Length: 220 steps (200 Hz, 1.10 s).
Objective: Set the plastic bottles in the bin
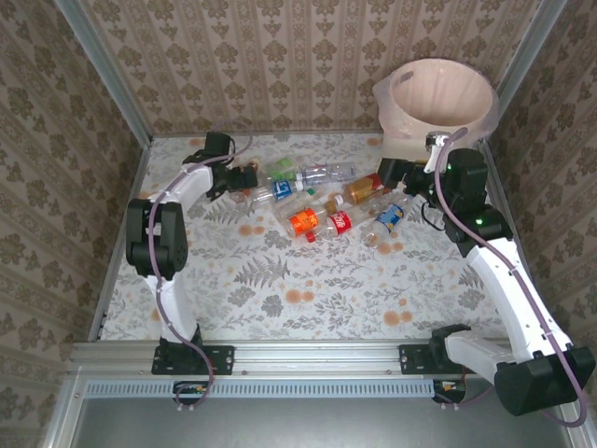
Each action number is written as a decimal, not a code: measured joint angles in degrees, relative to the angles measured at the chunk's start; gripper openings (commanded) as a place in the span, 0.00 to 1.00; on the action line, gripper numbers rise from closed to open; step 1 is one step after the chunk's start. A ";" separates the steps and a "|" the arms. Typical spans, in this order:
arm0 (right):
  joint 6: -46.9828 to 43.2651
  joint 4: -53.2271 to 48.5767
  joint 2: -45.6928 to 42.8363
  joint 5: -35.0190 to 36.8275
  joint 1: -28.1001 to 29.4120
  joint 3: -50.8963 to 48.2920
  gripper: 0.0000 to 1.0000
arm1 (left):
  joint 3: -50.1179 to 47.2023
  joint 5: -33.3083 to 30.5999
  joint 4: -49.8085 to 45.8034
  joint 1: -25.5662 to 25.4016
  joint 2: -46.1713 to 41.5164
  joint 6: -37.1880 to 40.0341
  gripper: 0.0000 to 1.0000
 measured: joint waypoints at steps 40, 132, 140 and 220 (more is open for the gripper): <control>0.83 0.00 0.00 0.98 0.00 -0.48 1.00 | 5.79 3.02 -1.84 0.96 5.90 4.33 0.84; 0.94 0.00 0.00 2.82 0.00 -0.68 1.00 | 9.14 0.87 -5.14 2.27 11.10 7.67 0.78; 0.94 0.00 0.00 2.84 0.00 -0.70 1.00 | 9.57 0.72 -5.20 2.27 11.58 8.02 0.76; 0.92 0.92 0.00 2.38 0.22 -1.90 1.00 | 7.43 -0.07 -2.08 2.16 11.50 9.64 0.57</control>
